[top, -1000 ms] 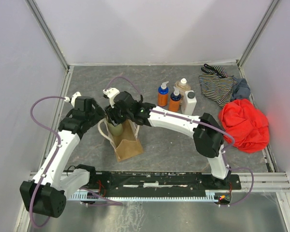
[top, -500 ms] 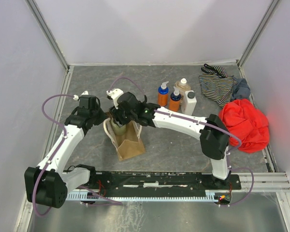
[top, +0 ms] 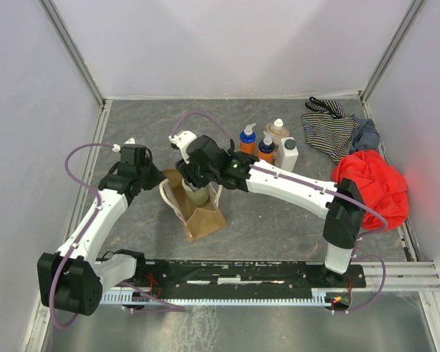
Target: Take the personal care products out of the canvas bag
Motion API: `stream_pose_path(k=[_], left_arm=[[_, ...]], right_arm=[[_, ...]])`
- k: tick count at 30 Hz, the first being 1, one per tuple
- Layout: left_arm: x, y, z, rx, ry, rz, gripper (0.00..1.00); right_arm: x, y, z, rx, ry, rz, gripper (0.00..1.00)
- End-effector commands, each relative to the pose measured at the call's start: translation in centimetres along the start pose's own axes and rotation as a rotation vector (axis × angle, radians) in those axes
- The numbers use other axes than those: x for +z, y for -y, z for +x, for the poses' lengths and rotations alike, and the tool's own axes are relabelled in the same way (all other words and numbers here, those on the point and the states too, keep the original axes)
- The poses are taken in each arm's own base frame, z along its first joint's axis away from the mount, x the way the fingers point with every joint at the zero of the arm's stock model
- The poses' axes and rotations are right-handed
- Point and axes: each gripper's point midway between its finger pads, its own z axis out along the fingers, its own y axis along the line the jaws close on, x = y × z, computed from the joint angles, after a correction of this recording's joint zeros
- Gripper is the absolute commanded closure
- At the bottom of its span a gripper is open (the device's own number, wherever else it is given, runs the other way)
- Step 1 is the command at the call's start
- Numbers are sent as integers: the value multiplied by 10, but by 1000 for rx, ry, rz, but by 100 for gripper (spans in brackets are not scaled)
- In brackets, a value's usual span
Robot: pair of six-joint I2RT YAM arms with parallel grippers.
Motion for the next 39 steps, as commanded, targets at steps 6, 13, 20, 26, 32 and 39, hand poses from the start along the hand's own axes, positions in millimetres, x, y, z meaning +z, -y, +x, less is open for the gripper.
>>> stream_pose_path(k=[6,13,20,26,32,39], left_arm=[[1,0,5,32,-18,18,82],[1,-1,7,39,-23,15,81],[2,1,8,43,-31,26,80],[-2,5,3,55,-24,34,79],[-6,-4,-3,70,-8,-23,79],[-14,-14,-18,82,20,-116,79]], right_arm=[[-74,3,-111,-4,325,-1,56],[-94,7,-149,-30,392,-6,56],[-106,11,-181,17,457,-51,56],[-114,14,-195,22,493,-50,56],[-145,41,-217,22,542,2,56],[-179,74,-223,39,586,59,56]])
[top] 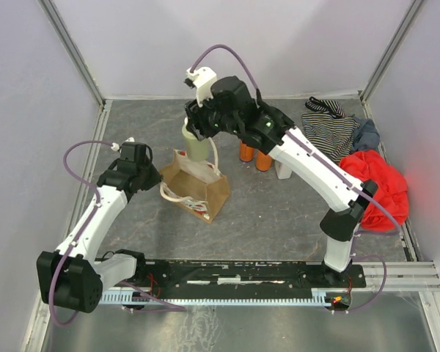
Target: Take the personal care products out of the canvas bag
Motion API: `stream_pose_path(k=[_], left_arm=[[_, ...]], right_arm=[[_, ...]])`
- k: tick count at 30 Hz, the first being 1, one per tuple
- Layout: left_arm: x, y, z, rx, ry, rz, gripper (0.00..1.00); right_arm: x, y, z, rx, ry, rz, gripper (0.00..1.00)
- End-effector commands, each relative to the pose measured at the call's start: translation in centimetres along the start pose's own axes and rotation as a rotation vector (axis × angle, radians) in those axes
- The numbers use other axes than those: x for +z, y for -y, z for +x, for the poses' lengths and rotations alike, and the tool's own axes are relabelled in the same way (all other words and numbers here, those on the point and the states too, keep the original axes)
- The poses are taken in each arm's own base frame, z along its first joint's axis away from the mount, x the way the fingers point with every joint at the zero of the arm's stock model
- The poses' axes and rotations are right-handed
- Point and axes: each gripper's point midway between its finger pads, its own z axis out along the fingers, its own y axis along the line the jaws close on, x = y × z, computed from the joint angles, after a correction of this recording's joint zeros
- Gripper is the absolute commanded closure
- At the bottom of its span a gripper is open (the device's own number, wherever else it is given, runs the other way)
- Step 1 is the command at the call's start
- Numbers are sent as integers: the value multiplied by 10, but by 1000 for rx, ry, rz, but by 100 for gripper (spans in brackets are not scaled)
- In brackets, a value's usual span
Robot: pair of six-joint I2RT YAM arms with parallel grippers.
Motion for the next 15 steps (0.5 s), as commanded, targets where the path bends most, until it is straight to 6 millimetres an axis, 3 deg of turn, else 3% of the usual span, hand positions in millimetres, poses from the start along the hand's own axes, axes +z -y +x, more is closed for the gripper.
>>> stream_pose_path(k=[1,7,15], left_arm=[[-10,-7,-20,60,49,-61,79],[-16,-19,-39,80,84,-144,79],[-17,-28,-47,69,92,-179,78]], right_arm=[[-66,23,-96,8,306,35,56],[-92,52,-108,10,345,96,56],[-98,83,-71,21,286,192,56]])
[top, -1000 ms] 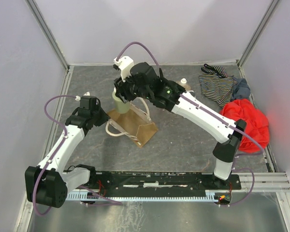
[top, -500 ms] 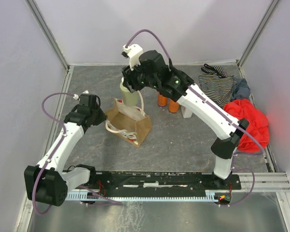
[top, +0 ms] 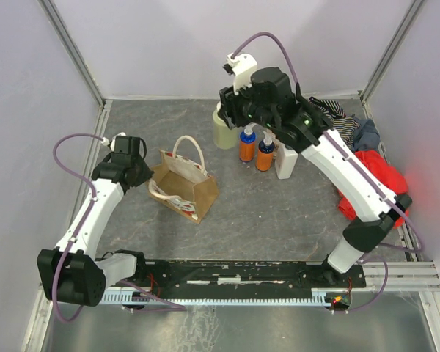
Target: Take the personal care products out of the canvas bag
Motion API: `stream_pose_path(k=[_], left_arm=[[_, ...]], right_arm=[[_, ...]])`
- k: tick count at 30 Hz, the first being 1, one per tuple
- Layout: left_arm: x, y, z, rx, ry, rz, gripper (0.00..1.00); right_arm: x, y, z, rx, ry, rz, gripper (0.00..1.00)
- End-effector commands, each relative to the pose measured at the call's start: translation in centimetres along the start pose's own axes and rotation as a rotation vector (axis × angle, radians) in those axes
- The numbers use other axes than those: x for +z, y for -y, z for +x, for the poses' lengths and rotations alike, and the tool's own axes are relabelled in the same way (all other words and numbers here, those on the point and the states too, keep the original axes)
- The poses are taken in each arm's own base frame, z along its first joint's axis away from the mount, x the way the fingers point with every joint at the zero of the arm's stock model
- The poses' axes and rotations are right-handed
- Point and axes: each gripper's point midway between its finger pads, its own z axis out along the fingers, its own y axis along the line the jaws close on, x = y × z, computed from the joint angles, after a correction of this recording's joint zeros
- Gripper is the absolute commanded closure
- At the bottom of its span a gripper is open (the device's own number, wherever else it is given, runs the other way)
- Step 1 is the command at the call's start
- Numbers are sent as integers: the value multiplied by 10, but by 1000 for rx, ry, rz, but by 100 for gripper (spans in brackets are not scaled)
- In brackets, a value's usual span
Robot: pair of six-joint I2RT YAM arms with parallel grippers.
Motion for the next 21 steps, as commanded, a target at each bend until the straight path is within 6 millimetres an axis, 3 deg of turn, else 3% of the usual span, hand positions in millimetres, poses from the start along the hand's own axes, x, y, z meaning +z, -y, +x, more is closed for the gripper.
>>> stream_pose_path(k=[1,11,18,21], left_arm=[[-6,-4,-17,29,40,-22,78],[-1,9,-6,14,-4,73,78],[-8,27,5,-15,-22,204,78],[-10,29,12,-21,-39,233,78]], right_arm=[[-40,20,-53,12,218,57,56],[-38,39,16,5,90,136,56],[-23,58,77,-8,30,227,56],[-15,63,93,1,23,238,56]])
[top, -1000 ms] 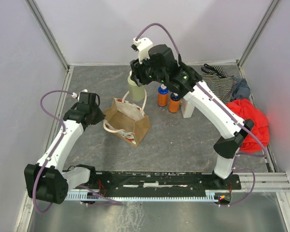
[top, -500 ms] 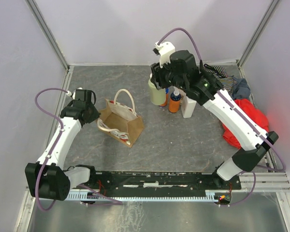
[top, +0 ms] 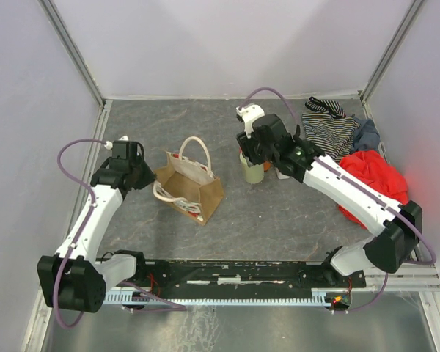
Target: Take the personal care products out of the canvas bag
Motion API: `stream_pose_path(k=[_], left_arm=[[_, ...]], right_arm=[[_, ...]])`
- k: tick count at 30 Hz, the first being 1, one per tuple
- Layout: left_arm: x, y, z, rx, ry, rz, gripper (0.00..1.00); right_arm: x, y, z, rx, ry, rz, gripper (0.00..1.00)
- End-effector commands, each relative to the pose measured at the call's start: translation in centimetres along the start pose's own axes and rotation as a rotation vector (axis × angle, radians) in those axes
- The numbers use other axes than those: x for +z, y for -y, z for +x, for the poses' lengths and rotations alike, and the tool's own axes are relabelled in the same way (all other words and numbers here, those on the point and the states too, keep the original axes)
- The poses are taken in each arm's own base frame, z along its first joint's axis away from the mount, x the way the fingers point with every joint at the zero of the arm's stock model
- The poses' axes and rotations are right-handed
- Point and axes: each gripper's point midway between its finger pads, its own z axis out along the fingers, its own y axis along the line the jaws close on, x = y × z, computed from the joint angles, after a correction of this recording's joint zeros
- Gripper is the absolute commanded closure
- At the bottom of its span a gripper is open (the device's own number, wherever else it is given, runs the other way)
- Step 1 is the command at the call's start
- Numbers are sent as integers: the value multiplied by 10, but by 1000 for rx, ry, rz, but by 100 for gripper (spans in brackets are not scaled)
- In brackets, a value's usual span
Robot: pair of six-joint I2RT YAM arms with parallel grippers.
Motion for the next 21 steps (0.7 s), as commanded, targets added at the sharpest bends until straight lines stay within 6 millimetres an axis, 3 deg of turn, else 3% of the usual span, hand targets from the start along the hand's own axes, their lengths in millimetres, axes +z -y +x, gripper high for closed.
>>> stream_pose_path(k=[1,11,21], left_arm=[[-8,18,1,-11,7,116,78],[-23,32,26,-65,-58,248,73],[-24,62,41,-99,-128,391,68]], right_arm=[[-15,20,-59,69,277,61,56],[18,24,-34,135,264,43,56],[32,20,-21,174,240,23,56]])
